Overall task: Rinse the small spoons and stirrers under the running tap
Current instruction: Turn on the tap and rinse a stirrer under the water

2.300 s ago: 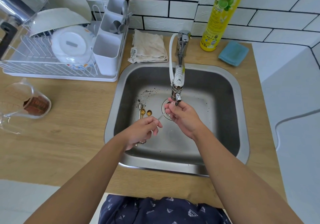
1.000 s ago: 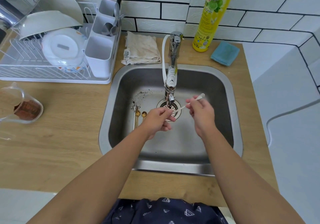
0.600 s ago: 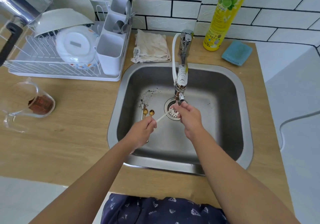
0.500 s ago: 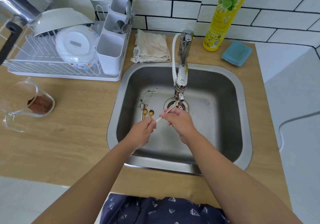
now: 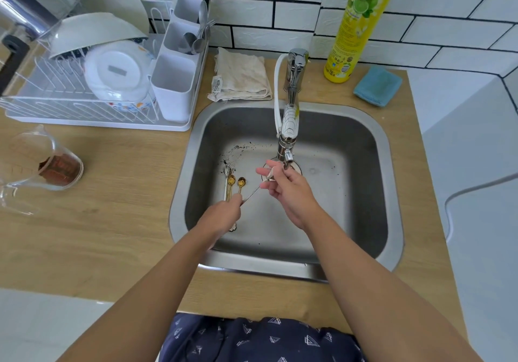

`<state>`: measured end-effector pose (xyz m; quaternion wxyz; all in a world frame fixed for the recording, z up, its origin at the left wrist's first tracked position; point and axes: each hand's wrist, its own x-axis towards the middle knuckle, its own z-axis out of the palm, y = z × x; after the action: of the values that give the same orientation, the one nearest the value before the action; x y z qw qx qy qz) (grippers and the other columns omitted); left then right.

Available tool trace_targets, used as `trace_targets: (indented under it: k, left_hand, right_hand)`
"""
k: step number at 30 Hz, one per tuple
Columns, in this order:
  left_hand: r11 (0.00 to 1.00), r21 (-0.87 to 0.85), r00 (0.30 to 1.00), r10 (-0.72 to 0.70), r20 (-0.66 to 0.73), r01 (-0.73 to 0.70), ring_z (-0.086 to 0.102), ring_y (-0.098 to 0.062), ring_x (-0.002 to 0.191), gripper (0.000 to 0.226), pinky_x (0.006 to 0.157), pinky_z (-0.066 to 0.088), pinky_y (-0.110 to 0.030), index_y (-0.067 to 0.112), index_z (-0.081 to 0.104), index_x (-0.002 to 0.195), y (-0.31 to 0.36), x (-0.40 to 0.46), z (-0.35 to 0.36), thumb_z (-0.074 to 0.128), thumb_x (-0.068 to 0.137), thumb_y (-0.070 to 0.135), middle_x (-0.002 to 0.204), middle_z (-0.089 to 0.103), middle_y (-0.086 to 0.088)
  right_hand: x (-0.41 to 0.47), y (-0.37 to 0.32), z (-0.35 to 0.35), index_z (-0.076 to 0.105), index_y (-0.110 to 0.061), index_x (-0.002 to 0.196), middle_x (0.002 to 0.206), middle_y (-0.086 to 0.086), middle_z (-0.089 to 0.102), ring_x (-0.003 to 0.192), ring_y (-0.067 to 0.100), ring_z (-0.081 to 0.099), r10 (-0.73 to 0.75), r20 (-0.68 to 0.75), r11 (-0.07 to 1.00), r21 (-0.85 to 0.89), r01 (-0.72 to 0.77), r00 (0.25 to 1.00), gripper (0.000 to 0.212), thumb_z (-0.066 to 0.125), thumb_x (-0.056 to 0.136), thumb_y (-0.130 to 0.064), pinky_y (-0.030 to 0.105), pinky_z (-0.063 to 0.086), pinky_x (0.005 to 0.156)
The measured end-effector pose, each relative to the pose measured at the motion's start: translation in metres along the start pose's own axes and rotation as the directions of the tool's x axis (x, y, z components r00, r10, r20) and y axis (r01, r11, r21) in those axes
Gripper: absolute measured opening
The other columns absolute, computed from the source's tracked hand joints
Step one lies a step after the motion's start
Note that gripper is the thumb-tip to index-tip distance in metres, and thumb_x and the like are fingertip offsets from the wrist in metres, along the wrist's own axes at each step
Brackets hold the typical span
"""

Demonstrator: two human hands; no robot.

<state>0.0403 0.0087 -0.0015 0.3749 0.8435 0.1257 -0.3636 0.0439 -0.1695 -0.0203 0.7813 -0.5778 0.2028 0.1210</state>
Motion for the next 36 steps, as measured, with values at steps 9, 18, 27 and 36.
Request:
trace_targets:
  k: [9, 18, 27, 36]
  left_hand:
    - [1.000, -0.015, 0.998, 0.026, 0.049, -0.025, 0.029, -0.019, 0.059, 0.032, 0.058, 0.023, -0.035, 0.020, 0.034, 0.064, 0.000, 0.001, -0.004, 0.031, 0.092, 0.035, 0.064, 0.036, -0.004]
    - [0.995, -0.041, 0.991, 0.095, 0.094, -0.091, 0.048, -0.012, 0.066, 0.058, 0.064, 0.033, -0.029, 0.024, 0.048, 0.066, -0.005, 0.006, -0.006, 0.031, 0.092, 0.074, 0.072, 0.054, 0.001]
    - [0.958, -0.169, 0.951, 0.258, 0.169, -0.230, 0.036, -0.008, 0.053, 0.035, 0.047, 0.029, -0.023, 0.021, 0.061, 0.087, 0.009, 0.022, 0.001, 0.043, 0.100, 0.048, 0.067, 0.047, 0.007]
    - [0.743, -0.648, 0.944, 0.311, 0.114, -0.167, 0.070, -0.011, 0.071, 0.010, 0.058, 0.052, -0.020, 0.011, 0.055, 0.102, 0.070, 0.042, 0.039, 0.048, 0.104, 0.018, 0.097, 0.074, -0.005]
  right_hand:
    - [-0.002, -0.007, -0.001, 0.068, -0.014, 0.112, 0.097, 0.001, 0.080, 0.076, 0.007, 0.070, 0.056, 0.077, 0.975, 0.211, -0.072, 0.995, 0.019, 0.051, 0.108, -0.022, 0.019, 0.052, 0.072]
    - [0.003, 0.000, -0.003, 0.067, -0.012, 0.115, 0.095, 0.002, 0.081, 0.080, 0.008, 0.076, 0.083, -0.063, 0.975, 0.212, -0.068, 0.995, 0.014, 0.062, 0.103, -0.018, 0.022, 0.051, 0.070]
    - [0.007, -0.016, -0.033, 0.064, -0.009, 0.089, 0.078, 0.008, 0.072, 0.055, 0.005, 0.067, -0.101, -0.420, 0.974, 0.144, 0.176, 0.902, 0.010, 0.069, 0.097, -0.012, 0.016, 0.050, 0.054]
    - [-0.001, -0.050, -0.085, 0.066, -0.023, 0.104, 0.093, -0.006, 0.079, 0.075, 0.001, 0.062, -0.099, -0.603, 0.957, 0.160, 0.242, 0.791, 0.013, 0.067, 0.099, -0.035, 0.020, 0.044, 0.063]
